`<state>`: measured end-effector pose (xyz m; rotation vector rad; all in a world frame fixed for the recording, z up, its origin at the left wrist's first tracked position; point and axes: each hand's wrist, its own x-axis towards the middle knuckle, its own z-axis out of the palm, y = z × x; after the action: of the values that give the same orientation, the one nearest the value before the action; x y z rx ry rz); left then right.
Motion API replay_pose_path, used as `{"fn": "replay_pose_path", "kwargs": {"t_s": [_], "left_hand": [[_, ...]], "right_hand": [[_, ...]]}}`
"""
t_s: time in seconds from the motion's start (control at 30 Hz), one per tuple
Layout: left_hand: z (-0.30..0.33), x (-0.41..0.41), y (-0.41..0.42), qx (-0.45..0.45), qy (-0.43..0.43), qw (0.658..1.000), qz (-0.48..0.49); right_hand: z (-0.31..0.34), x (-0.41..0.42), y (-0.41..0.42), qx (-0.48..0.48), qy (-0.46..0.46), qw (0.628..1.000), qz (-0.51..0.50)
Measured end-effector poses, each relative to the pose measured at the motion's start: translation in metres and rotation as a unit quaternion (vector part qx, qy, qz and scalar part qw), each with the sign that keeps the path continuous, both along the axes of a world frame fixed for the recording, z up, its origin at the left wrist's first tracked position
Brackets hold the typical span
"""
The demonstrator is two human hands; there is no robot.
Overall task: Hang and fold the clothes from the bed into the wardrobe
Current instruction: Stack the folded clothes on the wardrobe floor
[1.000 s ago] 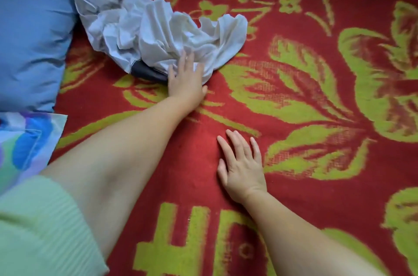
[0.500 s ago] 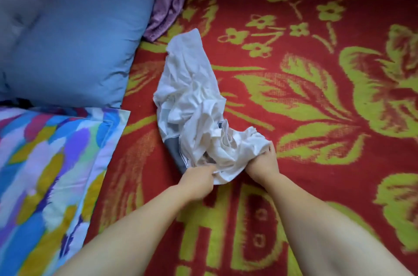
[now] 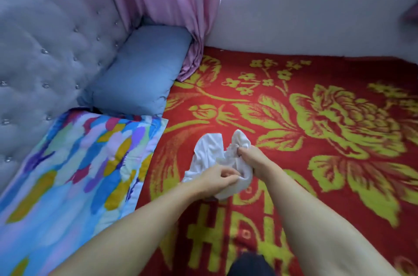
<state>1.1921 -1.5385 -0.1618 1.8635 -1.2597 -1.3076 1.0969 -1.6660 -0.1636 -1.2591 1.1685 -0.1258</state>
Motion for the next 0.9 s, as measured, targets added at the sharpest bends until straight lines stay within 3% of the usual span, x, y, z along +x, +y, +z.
{"fn": "replay_pose_path", "kwargs": {"t_s": [0.17,0.27,0.33,0.43,0.57,0.73,0.8,0.9], "left_hand": [[0.061,0.007,0.038,-0.095,-0.019,0.989,0.114],[0.091,-0.008,0.04,-0.192,-0.065,0.978,0.05],[0.113,-0.026,0.036,-0.254,-0.039,0.966,-0.018],[0.131,-0.043,0.034,-0.252,-0.084,0.964,-0.025],[0.137,-0.044,0.038,-0.24,-0.206,0.948,0.042],[0.19,-0.041,0.02,-0.274,-0.201,0.933,0.119],[0.212,-0.041,0.015,-0.299,-0.215,0.923,0.109],[0.247,-0.052,0.01,-0.344,-0.167,0.919,0.096]], "right_hand": [[0.107,-0.035,0.03,0.018,-0.129,0.991,-0.036],[0.157,-0.058,0.051,0.007,-0.214,0.977,0.007],[0.184,-0.076,0.061,-0.015,-0.253,0.967,0.033],[0.215,-0.103,0.073,-0.061,-0.279,0.958,0.015],[0.24,-0.143,0.087,-0.124,-0.284,0.95,-0.032],[0.275,-0.197,0.087,-0.202,-0.311,0.926,-0.074],[0.287,-0.217,0.085,-0.263,-0.275,0.92,-0.09],[0.294,-0.243,0.074,-0.361,-0.138,0.909,-0.156]]}}
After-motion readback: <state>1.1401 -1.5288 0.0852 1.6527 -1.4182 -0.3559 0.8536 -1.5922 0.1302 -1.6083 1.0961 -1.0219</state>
